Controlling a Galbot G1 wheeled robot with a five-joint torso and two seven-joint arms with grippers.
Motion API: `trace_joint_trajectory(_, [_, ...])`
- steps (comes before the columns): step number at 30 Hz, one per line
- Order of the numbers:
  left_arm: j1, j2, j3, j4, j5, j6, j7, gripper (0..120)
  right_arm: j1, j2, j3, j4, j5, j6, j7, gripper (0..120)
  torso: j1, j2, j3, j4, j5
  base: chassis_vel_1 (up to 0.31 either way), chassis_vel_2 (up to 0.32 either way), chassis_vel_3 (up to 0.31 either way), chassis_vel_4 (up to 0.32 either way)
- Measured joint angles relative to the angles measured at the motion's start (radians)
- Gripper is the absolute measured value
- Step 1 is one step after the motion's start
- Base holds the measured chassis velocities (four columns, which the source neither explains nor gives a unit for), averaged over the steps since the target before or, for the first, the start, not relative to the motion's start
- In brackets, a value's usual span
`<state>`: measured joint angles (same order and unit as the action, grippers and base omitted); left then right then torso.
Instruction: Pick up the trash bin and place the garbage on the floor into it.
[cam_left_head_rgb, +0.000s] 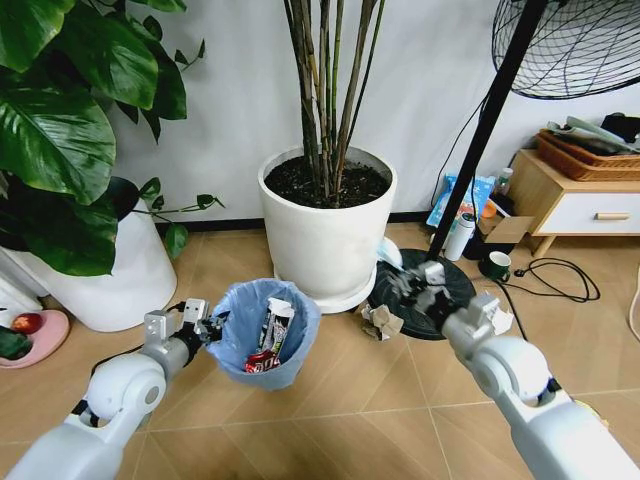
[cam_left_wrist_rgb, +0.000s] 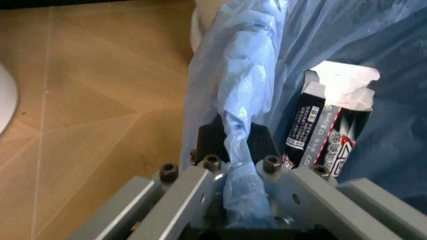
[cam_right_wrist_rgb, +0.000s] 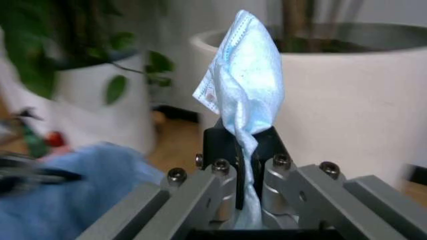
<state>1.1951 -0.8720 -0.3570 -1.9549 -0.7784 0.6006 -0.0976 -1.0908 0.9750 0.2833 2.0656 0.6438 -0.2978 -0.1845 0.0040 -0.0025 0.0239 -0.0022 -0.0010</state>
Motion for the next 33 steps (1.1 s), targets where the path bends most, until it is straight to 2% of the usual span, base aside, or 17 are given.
trace_joint_trajectory(4, [-0.066, 0.002, 0.046, 0.025, -0.014, 0.012, -0.005, 0, 0.106, 0.004, -0.117, -0.01, 0.077, -0.03, 0.001, 0, 0.0, 0.0, 0.0, 0.0, 0.0, 0.0, 0.0, 0.0, 0.0])
trace_joint_trajectory(13, [-0.173, -0.02, 0.136, 0.07, -0.045, 0.025, -0.032, 0, 0.228, 0.069, -0.292, -0.091, 0.099, -0.035, 0.017, 0, 0.0, 0.0, 0.0, -0.0002, 0.0001, 0.0, 0.0, 0.0, 0.0])
trace_joint_trajectory(25, [-0.19, -0.034, 0.146, 0.088, -0.047, 0.025, -0.042, 0, 0.283, 0.143, -0.426, -0.207, 0.045, -0.018, 0.071, 0, 0.0, 0.0, 0.0, 0.0001, 0.0001, 0.0, 0.0, 0.0, 0.0])
trace_joint_trajectory(27, [-0.193, -0.039, 0.146, 0.09, -0.047, 0.025, -0.043, 0, 0.284, 0.146, -0.434, -0.213, 0.043, -0.023, 0.086, 8, 0.0, 0.0, 0.0, 0.0, 0.0001, 0.0, 0.0, 0.0, 0.0])
trace_joint_trajectory(28, [-0.193, -0.039, 0.146, 0.09, -0.047, 0.025, -0.043, 0, 0.284, 0.146, -0.434, -0.213, 0.043, -0.023, 0.086, 8, 0.0, 0.0, 0.0, 0.0, 0.0001, 0.0, 0.0, 0.0, 0.0])
trace_joint_trajectory(32, [-0.201, -0.047, 0.153, 0.093, -0.047, 0.023, -0.046, 0, 0.285, 0.144, -0.453, -0.22, 0.042, -0.03, 0.107, 27, 0.0, 0.0, 0.0, -0.0001, 0.0, 0.0, 0.0, 0.0, 0.0])
trace_joint_trajectory(33, [-0.201, -0.047, 0.153, 0.093, -0.047, 0.023, -0.046, 0, 0.285, 0.144, -0.453, -0.22, 0.042, -0.03, 0.107, 27, 0.0, 0.0, 0.0, -0.0001, 0.0, 0.0, 0.0, 0.0, 0.0])
